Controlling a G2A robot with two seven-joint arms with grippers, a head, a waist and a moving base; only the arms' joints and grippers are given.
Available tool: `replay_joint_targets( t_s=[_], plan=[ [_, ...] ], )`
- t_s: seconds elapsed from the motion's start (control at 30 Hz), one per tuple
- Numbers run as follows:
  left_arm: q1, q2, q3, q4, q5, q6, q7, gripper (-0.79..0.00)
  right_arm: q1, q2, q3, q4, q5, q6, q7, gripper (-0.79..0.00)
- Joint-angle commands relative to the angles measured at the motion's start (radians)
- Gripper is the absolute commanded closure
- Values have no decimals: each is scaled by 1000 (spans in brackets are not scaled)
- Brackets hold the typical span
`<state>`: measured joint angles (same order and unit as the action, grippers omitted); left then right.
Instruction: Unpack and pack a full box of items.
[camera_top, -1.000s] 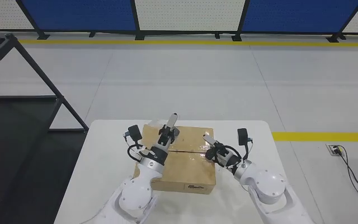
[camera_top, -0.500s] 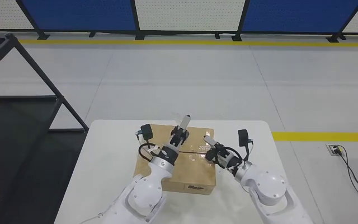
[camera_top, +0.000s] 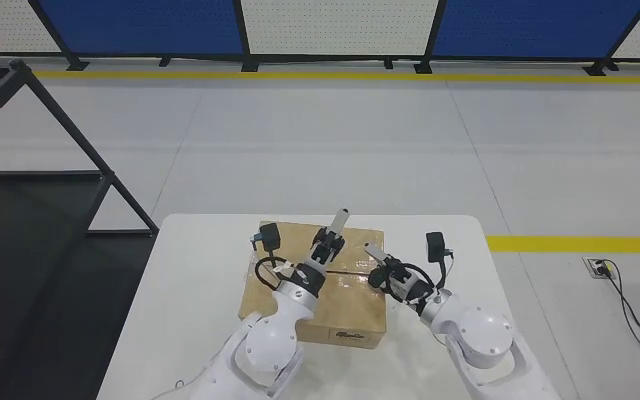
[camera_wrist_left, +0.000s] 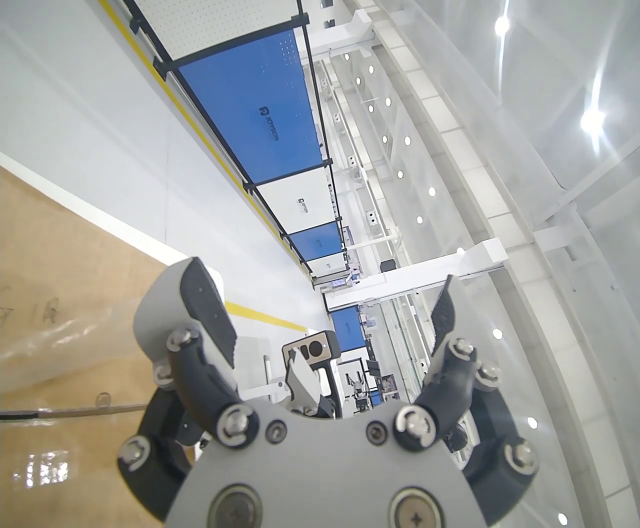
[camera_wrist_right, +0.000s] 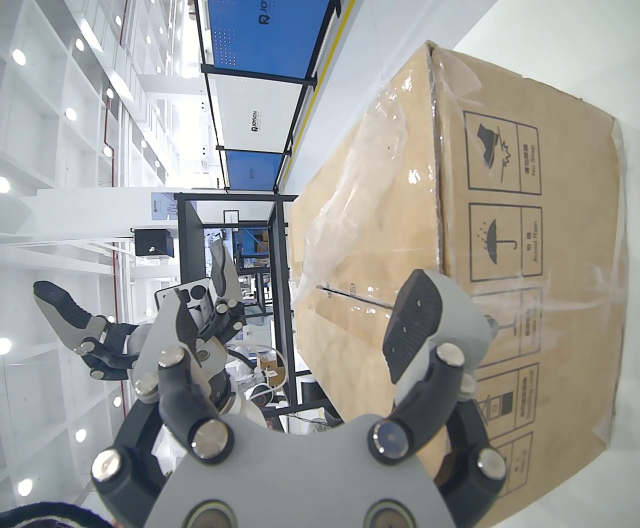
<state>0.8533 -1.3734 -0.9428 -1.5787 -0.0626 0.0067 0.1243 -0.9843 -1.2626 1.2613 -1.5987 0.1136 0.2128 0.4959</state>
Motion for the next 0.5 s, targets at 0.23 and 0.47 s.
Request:
replay_joint_targets(
  t_s=[0.23,0.47],
  plan=[
    [37,-6,-44,-47,-3,-19,-16,-785,6,0,-3,1,-2,0,3,-785],
    [154,19,-205,-194,-2,-57,-71,-785,6,2,1,-3,-5,2,6,-785]
  ],
)
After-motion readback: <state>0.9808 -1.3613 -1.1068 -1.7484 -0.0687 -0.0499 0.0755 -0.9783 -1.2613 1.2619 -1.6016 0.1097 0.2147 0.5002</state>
